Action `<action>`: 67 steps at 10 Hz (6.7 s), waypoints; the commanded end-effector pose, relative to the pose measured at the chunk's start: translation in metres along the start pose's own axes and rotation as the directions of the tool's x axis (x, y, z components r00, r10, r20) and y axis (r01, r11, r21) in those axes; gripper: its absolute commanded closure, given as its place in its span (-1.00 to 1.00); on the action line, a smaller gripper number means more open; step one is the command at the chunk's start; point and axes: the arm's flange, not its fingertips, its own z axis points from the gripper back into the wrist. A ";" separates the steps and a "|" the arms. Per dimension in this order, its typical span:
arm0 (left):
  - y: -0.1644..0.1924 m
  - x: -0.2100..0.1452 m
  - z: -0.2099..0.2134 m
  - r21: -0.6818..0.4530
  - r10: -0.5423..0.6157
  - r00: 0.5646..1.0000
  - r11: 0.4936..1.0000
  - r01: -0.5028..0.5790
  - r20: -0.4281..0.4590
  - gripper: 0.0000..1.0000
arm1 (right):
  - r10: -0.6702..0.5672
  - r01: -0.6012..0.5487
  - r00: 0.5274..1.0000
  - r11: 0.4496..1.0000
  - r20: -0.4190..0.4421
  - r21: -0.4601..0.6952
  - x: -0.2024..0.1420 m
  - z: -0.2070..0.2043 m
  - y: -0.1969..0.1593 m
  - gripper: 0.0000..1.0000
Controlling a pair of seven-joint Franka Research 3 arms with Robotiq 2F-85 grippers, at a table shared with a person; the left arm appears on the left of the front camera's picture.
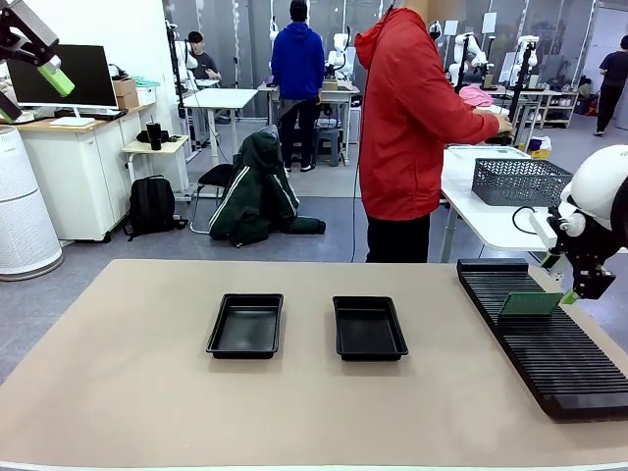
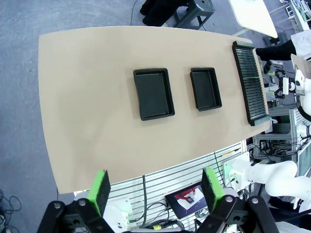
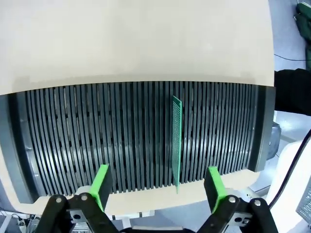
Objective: Inspect and transfer BCBs to ESD trays.
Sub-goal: Pick up the Blank PCB from the PCB Rack and place it in the left ESD tray.
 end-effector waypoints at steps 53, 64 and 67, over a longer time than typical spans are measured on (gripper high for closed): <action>0.000 -0.001 -0.001 0.009 0.002 1.000 1.000 -0.002 -0.007 -1.00 | 0.079 -0.076 0.996 0.996 -0.051 0.048 -0.015 -0.056 -0.042 0.96; 0.000 -0.001 -0.001 0.009 0.002 1.000 1.000 -0.002 -0.007 -1.00 | 0.077 -0.074 0.997 0.995 -0.033 0.074 -0.012 -0.052 -0.039 0.96; 0.000 -0.001 -0.001 0.009 0.002 1.000 1.000 -0.002 -0.007 -1.00 | 0.077 -0.075 0.997 0.991 -0.016 0.113 -0.010 -0.050 -0.048 0.96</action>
